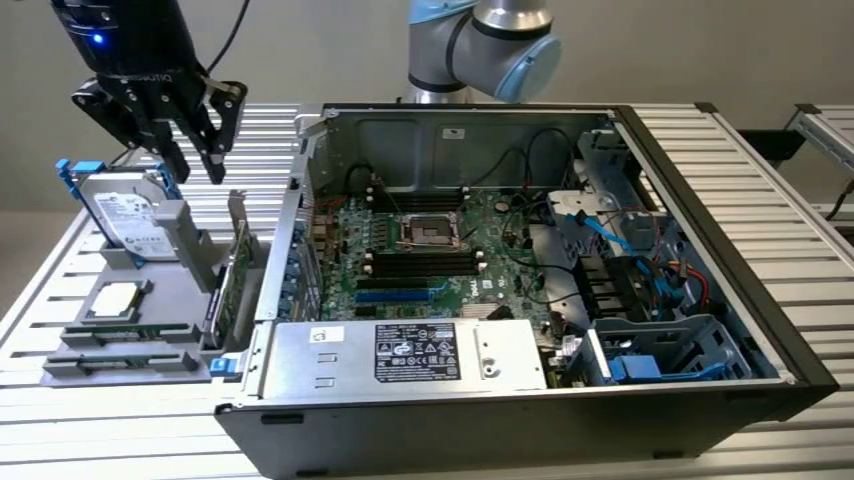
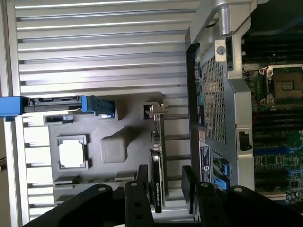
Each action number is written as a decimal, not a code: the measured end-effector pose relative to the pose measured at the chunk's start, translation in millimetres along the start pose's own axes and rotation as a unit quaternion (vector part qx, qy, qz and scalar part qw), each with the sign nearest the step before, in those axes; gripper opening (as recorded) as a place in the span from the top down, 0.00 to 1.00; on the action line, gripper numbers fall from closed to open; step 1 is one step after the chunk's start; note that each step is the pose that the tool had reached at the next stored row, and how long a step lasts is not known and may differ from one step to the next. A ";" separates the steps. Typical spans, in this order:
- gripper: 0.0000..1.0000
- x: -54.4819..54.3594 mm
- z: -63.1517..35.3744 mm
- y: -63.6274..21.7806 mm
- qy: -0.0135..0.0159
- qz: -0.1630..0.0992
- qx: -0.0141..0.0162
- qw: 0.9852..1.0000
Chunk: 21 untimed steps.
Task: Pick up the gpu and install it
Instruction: 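Pick up the gpu and move the gpu toward the slot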
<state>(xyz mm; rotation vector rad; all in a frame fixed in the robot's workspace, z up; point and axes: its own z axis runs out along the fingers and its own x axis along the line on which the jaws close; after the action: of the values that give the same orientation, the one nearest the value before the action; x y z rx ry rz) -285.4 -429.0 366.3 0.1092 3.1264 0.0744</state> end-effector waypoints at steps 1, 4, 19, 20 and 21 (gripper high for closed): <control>0.58 0.0 1.6 -0.7 0.000 0.000 0.000 1.000; 0.58 0.0 5.1 -4.4 0.001 -0.001 0.000 1.000; 0.58 -0.2 26.1 -23.3 0.007 -0.006 0.000 1.000; 0.58 -0.1 27.8 -24.1 0.007 -0.007 0.000 1.000; 0.58 0.0 29.6 -25.0 0.007 -0.008 0.000 1.000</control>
<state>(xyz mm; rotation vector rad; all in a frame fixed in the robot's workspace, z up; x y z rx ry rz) -286.7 -452.5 335.6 0.0856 3.1400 0.0742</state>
